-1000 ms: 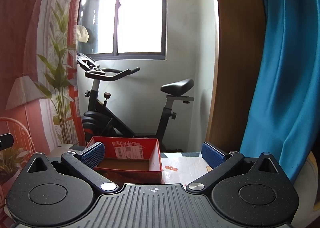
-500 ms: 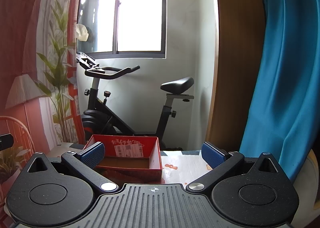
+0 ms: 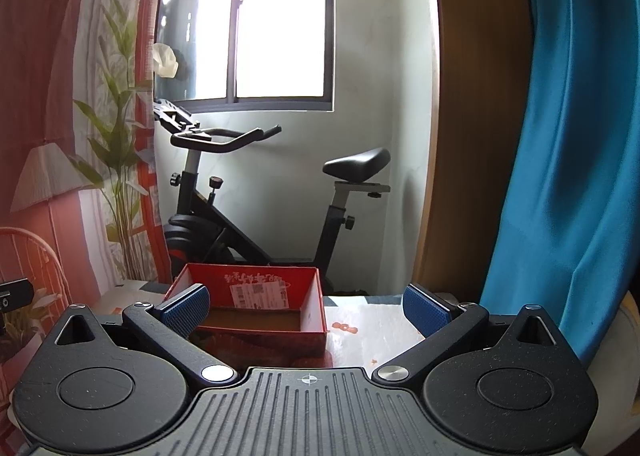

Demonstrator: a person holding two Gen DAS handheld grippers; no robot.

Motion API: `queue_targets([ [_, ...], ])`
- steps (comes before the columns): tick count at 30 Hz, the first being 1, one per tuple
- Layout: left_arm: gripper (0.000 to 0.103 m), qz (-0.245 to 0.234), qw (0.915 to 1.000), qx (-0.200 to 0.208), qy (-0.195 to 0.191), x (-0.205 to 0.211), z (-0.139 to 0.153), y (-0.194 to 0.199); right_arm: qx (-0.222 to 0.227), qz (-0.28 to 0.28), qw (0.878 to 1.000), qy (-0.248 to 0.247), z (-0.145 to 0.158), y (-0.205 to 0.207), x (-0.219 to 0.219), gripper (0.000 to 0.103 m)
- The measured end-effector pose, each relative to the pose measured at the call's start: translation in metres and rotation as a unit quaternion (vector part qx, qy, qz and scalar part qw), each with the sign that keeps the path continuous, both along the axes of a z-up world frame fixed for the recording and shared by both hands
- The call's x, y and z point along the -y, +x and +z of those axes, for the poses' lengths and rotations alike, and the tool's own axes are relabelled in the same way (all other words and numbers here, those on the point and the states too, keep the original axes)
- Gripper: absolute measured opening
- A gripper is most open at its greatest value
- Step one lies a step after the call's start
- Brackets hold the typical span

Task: Organize soft objects
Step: 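Lower the left tool toward the grey knit cloth on the table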

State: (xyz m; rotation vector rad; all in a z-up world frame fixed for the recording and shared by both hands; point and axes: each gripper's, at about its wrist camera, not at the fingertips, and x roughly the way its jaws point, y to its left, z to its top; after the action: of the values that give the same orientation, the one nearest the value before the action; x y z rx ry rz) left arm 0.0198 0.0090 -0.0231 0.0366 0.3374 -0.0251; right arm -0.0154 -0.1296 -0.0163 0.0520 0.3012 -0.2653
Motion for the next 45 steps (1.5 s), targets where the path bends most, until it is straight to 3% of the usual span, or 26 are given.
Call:
queue_targets([
  [10, 0.103, -0.014, 0.9969, -0.076, 0.016, -0.011, -0.056, 0.03, -0.03, 0.018, 0.999, 0.023, -0.049, 0.025, 0.012, 0.103],
  [24, 0.103, -0.049, 0.9742, -0.22, -0.018, -0.031, -0.149, 0.077, -0.104, 0.003, 0.991, 0.079, -0.167, 0.06, 0.039, 0.103],
  [30, 0.103, -0.05, 0.9722, -0.224, 0.047, -0.021, -0.186, 0.084, -0.139, -0.017, 0.987, 0.083, -0.215, 0.068, 0.045, 0.103],
  [34, 0.103, -0.067, 0.9621, -0.262, 0.031, -0.021, -0.208, 0.096, -0.17, -0.016, 0.979, 0.115, -0.238, 0.076, 0.052, 0.103],
  [38, 0.103, -0.075, 0.9487, -0.306, 0.023, -0.021, -0.227, 0.103, -0.198, -0.018, 0.974, 0.11, -0.25, 0.083, 0.05, 0.103],
  [45, 0.103, -0.066, 0.9388, -0.338, 0.005, -0.027, -0.239, 0.112, -0.261, -0.003, 0.96, 0.104, -0.274, 0.098, 0.041, 0.103],
])
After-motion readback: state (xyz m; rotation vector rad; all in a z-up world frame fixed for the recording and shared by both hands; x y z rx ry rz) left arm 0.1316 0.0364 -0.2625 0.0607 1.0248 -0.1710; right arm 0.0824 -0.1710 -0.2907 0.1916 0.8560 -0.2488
